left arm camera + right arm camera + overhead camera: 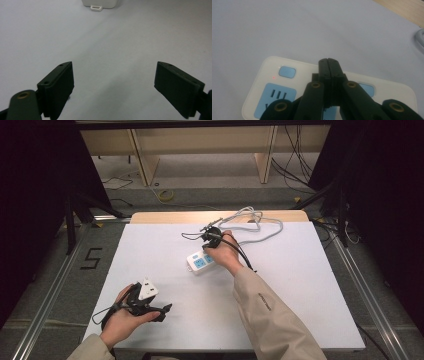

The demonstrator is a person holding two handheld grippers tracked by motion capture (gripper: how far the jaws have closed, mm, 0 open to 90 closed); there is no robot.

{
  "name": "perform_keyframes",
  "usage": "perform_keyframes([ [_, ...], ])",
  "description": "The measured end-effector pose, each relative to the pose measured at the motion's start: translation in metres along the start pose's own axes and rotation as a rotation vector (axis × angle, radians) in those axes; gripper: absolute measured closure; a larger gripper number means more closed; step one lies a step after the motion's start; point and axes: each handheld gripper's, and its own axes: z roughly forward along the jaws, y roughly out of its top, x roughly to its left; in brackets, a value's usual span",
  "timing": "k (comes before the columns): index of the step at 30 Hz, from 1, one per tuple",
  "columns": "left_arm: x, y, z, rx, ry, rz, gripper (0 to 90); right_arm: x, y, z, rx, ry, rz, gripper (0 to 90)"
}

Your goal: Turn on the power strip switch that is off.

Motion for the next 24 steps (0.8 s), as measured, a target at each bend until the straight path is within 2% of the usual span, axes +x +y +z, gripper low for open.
perform_keyframes([
  [12, 0.0002, 0.0, 0.0, -0.001, -0.001, 0.002, 15.5, 0.0013, 0.003, 0.0008, 0.024, 0.0, 0.005, 90.0],
  [14, 0.0001, 0.0, 0.0, -0.001, -0.001, -0.001, 15.5, 0.0003, 0.0033, 0.0011, 0.025, 0.001, -0.014, 90.0],
  [18, 0.0001, 0.0, 0.0, -0.001, -0.001, 0.002, 15.5, 0.0016, 0.0046, 0.0012, 0.035, -0.004, -0.004, 90.0],
  [24, 0.0002, -0.0001, 0.0, 0.0, -0.001, 0.002, 15.5, 0.0013, 0.0056, 0.0019, 0.043, -0.005, -0.016, 90.0],
])
